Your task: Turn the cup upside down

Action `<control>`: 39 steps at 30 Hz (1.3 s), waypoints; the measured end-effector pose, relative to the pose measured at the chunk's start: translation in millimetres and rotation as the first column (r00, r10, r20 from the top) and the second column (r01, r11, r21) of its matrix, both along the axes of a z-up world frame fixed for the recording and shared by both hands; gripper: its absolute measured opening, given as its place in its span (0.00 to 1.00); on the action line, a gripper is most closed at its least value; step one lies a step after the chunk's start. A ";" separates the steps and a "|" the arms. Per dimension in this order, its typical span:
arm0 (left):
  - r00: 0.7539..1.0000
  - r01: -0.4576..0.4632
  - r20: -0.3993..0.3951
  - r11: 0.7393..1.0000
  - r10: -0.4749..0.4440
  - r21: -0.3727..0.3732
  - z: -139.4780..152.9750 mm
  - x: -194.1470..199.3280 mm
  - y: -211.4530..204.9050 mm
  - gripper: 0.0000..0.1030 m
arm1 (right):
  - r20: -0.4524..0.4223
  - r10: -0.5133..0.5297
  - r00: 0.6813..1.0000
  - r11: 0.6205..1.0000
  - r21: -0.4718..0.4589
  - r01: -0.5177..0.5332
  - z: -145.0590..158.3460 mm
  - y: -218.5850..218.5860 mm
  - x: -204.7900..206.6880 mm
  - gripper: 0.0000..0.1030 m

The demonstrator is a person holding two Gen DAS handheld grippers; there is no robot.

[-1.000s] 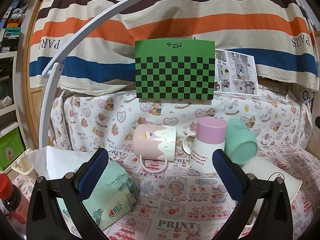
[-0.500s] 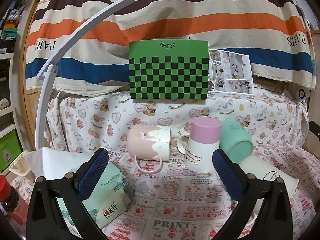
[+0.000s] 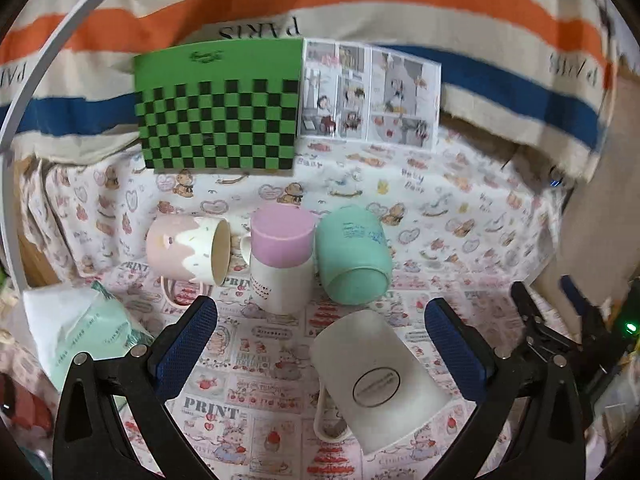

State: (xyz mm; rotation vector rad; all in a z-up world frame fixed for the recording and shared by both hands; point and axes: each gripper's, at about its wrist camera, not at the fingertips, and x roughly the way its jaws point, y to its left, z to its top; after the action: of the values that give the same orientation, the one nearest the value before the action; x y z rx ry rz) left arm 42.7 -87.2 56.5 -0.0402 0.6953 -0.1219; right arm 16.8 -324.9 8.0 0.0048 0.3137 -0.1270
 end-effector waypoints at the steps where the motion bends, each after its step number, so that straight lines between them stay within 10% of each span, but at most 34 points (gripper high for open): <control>1: 1.000 -0.012 -0.028 1.000 0.013 0.016 -2.6 4.7 -5.0 1.00 | 0.000 -0.010 1.000 1.000 -0.002 0.010 0.1 -0.2 -0.4 1.00; 9: 0.942 -0.091 -0.332 0.988 0.044 -0.129 -34.7 36.7 -9.5 1.00 | 0.001 -0.030 1.000 1.000 -0.002 0.030 -0.3 -0.6 -2.6 1.00; 29: 0.861 -0.155 -0.509 0.953 0.002 -0.259 -81.8 66.2 -7.3 0.83 | -0.003 -0.030 1.000 1.000 -0.003 0.030 -0.9 -2.9 -1.4 1.00; 35: 0.869 -0.154 -0.495 0.947 -0.007 -0.283 -82.5 62.2 -7.4 0.73 | -0.004 -0.029 1.000 1.000 -0.004 0.029 -1.0 -1.6 -1.0 1.00; 39: 0.923 -0.069 -0.385 0.978 -0.013 -0.199 -59.1 42.8 -15.9 0.69 | -0.004 -0.029 1.000 1.000 -0.005 0.029 -0.8 -1.2 -0.3 1.00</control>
State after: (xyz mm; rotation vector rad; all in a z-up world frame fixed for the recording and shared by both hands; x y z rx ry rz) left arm 85.5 -103.0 -2.6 -0.2828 1.0734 -0.1609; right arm 16.5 -326.1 7.2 0.0046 0.3178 -0.1563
